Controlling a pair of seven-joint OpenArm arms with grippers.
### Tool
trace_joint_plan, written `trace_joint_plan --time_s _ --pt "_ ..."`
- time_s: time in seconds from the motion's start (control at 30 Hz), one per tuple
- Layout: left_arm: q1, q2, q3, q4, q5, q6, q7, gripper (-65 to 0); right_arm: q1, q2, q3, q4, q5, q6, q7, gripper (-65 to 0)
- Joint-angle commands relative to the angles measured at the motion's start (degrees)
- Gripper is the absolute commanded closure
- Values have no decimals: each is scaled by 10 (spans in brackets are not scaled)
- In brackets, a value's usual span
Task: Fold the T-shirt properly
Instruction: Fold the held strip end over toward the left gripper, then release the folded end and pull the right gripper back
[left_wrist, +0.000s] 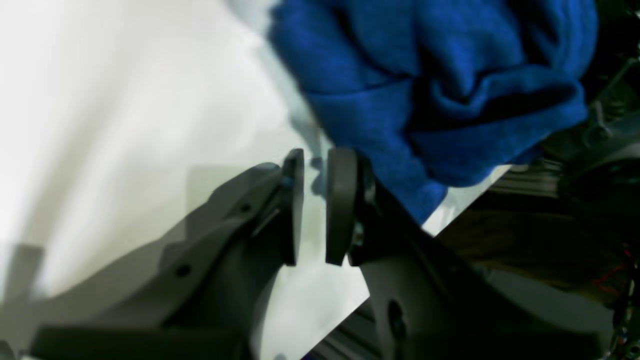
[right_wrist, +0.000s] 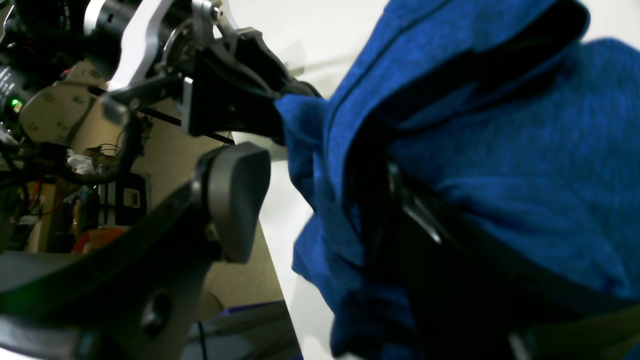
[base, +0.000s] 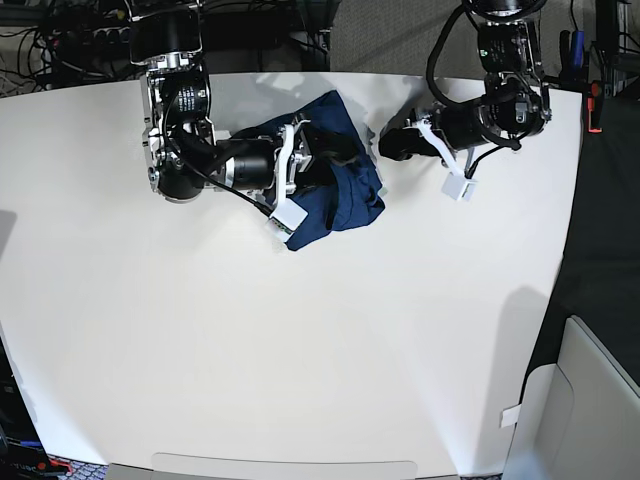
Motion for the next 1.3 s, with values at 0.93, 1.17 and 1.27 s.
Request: trace_joint_plan --time_s 0.93,1.17,1.27 --pt "19 -2 66 226 -12 -3 -6 -66 46 76 168 77 -167 3 10 -50" --pt "15 -2 103 228 -12 -3 -8 -132 40 78 166 76 -167 3 10 -91" --pt "13 0 117 236 -12 -3 -10 -160 36 75 167 75 -169 3 10 -109"
